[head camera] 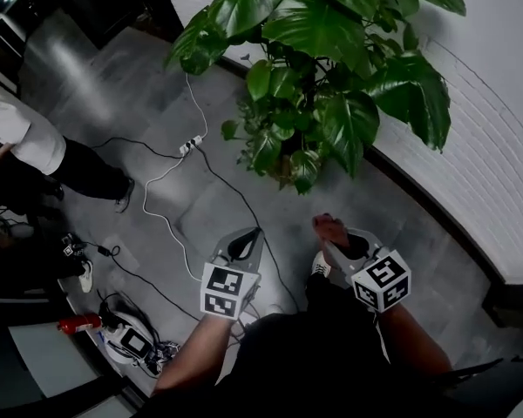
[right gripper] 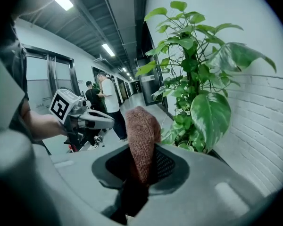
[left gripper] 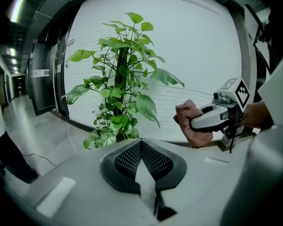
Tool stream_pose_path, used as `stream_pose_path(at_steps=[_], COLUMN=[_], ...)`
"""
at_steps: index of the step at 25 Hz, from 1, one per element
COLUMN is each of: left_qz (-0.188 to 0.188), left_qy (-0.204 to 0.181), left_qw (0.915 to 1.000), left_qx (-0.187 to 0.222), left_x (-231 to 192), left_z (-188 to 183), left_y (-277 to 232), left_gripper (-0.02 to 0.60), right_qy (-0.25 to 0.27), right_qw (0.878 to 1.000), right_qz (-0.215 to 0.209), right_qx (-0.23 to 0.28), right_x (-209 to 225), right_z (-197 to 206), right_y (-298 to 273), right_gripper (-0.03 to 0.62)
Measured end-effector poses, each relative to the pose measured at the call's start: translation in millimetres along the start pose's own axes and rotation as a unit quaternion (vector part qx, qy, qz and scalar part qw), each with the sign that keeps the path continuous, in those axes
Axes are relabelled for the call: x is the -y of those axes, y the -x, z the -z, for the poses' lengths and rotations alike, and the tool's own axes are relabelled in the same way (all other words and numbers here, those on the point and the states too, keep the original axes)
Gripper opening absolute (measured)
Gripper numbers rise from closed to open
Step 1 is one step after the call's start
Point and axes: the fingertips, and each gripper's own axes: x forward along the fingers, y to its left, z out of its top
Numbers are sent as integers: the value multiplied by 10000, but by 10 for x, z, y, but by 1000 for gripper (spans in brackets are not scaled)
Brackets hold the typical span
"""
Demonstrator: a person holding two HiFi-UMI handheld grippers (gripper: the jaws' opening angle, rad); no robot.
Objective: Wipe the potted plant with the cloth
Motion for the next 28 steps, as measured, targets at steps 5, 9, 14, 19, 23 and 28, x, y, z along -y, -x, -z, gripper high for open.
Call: stream_pose_path(at_steps=[5,9,14,19,23,28], left_qz=[-414,-584,-455,-64,154,152], left_qy=[-15,-37,-156,-339,-519,-548], left_qw=[9991,9983,9988,9994,9985,9982], left_qx=[-101,-71,-98,-78,16,209], left_x=[-262,-443,-644,-725,-814,-1026], left_z=[-260,-376,-160,353,832,1387], left_y=[-547,-821,-1095,-1563,-2013,-2557], left_gripper=[17,17,17,17,17,17], right_qy=[260,456,478,491,676,1415], right_qw=[9988,9976,9981,9987,9967,9873], right_qz=[-380,-419,-281,121,431,698], right_qx=[-172,-311,-287,-37,126,192], right_x=[498,819,794,929,1106,1333], right_z=[-224,-306,-207,204,594,1014], right_y=[-335,-585,-912,-1268,-1623,-2010], right_gripper=[64,64,64,64,64,64])
